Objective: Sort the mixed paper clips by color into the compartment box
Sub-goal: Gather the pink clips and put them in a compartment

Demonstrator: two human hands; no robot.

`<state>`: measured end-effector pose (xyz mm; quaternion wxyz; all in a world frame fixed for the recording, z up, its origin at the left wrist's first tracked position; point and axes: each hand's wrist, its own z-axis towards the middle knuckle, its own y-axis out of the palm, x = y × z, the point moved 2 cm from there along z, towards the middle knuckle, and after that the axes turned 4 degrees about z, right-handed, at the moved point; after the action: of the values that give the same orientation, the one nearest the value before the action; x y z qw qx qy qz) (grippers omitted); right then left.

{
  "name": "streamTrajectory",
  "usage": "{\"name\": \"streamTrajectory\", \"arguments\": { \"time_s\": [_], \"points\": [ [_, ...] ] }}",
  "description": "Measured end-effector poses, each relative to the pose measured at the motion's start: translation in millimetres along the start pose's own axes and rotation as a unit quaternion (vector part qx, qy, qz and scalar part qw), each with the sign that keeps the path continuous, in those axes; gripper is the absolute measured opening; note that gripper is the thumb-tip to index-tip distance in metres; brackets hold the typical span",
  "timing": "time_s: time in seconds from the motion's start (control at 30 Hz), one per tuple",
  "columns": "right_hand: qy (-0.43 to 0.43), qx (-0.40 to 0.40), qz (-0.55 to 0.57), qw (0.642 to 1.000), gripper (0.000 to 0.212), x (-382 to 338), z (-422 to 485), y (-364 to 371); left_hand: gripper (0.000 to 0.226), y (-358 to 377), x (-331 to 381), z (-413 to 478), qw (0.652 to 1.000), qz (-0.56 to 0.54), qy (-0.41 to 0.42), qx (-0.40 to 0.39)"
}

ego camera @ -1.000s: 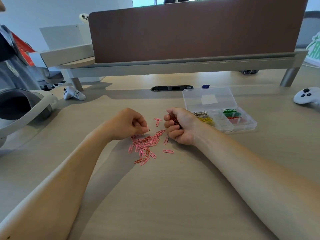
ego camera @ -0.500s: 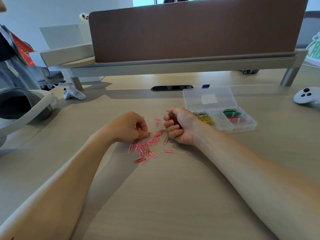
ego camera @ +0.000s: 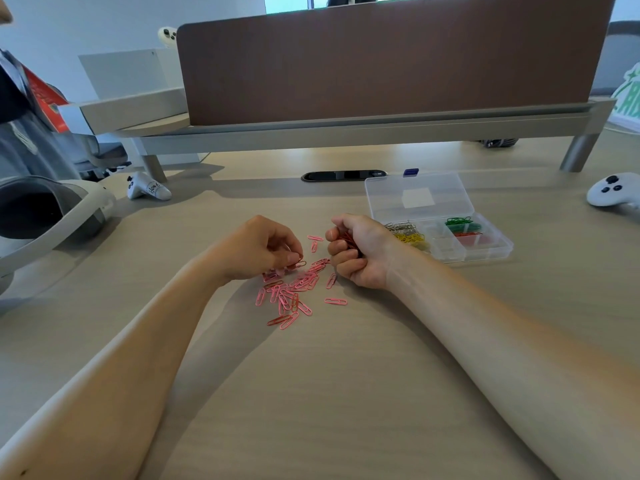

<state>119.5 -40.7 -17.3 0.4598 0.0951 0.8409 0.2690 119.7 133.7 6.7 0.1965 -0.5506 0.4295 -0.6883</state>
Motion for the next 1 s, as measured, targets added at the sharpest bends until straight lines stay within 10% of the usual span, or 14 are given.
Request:
{"name": "streamTrajectory", "arguments": {
  "time_s": [1.0],
  "points": [
    [0.099,-0.066,-0.027,0.993,0.042,7,-3,10,0.008,5,30,-4,0.937,-0.341,0.013,0.075]
  ]
}}
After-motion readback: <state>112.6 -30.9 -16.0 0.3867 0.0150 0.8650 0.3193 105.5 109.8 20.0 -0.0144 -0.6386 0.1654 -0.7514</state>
